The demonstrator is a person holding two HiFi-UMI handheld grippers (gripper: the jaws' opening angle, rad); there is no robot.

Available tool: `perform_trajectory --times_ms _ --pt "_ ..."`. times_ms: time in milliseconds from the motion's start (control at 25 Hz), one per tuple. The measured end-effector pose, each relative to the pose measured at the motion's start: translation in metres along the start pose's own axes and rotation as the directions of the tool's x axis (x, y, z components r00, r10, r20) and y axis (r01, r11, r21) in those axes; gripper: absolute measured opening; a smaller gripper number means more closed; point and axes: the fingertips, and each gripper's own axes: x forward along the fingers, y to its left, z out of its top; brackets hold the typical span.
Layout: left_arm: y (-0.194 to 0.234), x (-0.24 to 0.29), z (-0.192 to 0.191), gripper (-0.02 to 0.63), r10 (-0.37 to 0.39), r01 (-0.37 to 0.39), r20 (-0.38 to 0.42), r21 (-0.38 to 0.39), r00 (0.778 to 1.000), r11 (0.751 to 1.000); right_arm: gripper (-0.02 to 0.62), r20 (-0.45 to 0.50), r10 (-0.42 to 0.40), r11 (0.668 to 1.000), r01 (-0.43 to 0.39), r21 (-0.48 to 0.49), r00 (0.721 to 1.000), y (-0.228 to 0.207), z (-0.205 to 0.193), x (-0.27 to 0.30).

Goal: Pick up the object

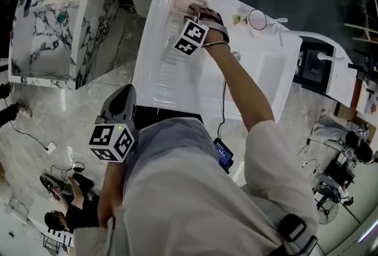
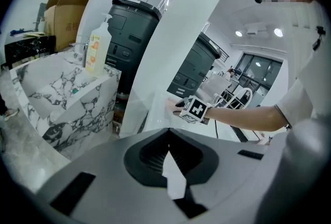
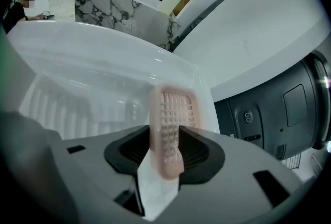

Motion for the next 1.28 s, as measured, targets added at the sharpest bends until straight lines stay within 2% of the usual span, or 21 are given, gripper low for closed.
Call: perform_trajectory --times_ms 160,1280 --pt "0.0 -0.002 -0.004 0.002 -0.007 0.007 -0.006 -0.002 1.0 1.0 0.146 0.017 -0.023 1.0 0.022 0.019 1.0 0.0 0.001 -0.004" --pt "-0.006 -0.005 0.005 0.002 -0.052 0.052 0.023 0.011 0.998 0.999 0.104 -0.027 -0.03 0.998 0.032 0.055 0.999 0.004 -0.011 -0.028"
